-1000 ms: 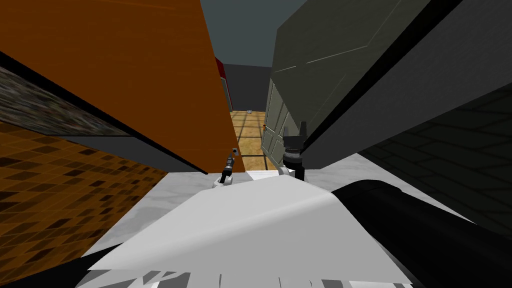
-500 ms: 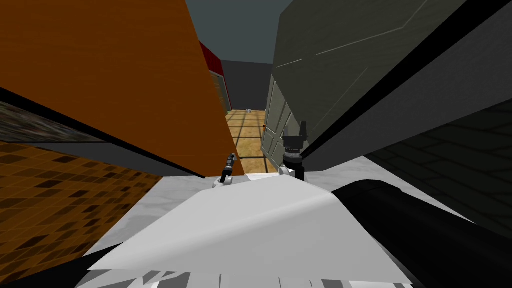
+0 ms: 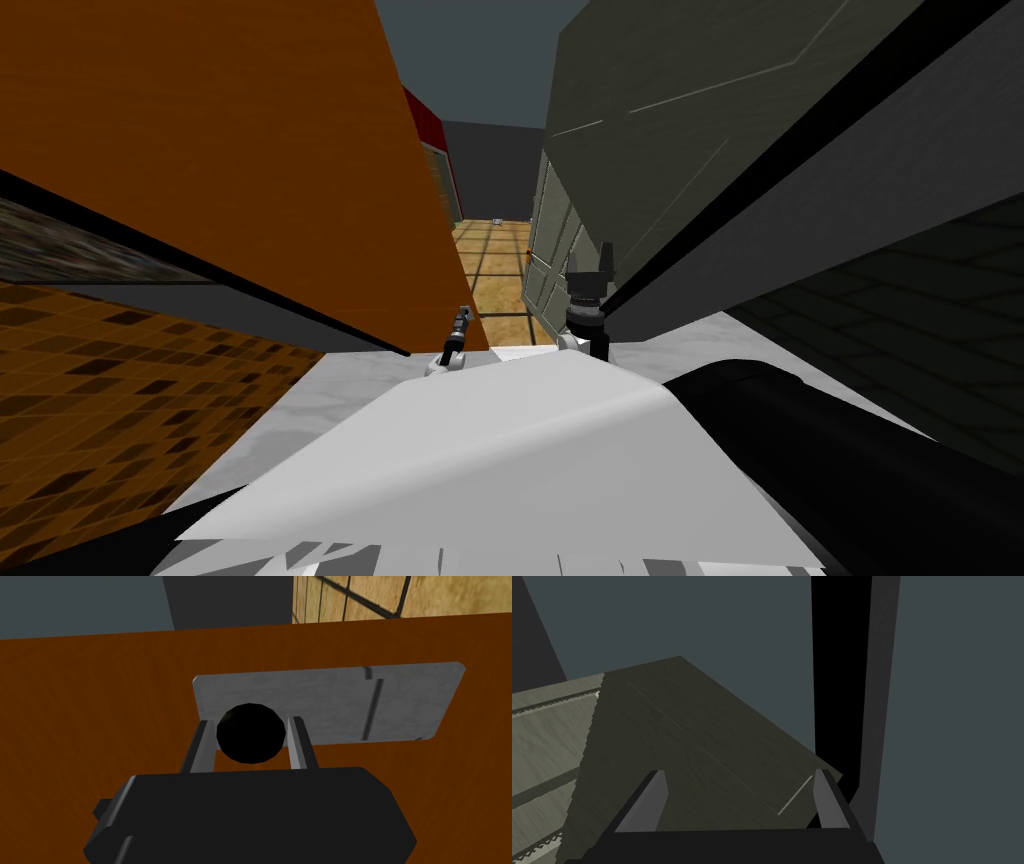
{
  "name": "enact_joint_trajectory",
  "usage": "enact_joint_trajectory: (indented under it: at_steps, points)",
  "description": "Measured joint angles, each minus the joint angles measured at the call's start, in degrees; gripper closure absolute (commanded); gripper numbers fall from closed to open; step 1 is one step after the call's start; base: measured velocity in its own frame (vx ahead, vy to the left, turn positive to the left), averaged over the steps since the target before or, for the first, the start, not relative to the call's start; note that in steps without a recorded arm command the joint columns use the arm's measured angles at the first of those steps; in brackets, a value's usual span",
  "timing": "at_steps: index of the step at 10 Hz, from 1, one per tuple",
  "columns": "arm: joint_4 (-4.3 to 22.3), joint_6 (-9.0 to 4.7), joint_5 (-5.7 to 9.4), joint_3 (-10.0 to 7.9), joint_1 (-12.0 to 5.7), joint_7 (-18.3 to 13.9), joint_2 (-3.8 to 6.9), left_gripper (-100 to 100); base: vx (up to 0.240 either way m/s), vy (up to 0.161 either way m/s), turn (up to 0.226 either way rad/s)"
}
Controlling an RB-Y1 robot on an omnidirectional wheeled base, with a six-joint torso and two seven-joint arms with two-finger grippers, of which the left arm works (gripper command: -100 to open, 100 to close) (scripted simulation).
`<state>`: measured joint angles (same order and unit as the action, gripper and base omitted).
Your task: Push the door open
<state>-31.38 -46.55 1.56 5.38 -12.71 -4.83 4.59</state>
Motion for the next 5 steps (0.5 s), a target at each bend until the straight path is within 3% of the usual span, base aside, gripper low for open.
enact_joint_trajectory:
  at_steps: [2,3,5]
  points:
    - [-0.2,0.29,0.10,-0.19,0.38,0.4,-0.18,100,0.127,-0.039,0.044]
    - [2.6,-0.79,0.37,-0.65,-0.80,0.7,-0.26,100,0.111,-0.042,0.019]
    - [1.7,-0.96,0.47,-0.88,-0.54,1.0,-0.12,100,0.039,-0.001,-0.007]
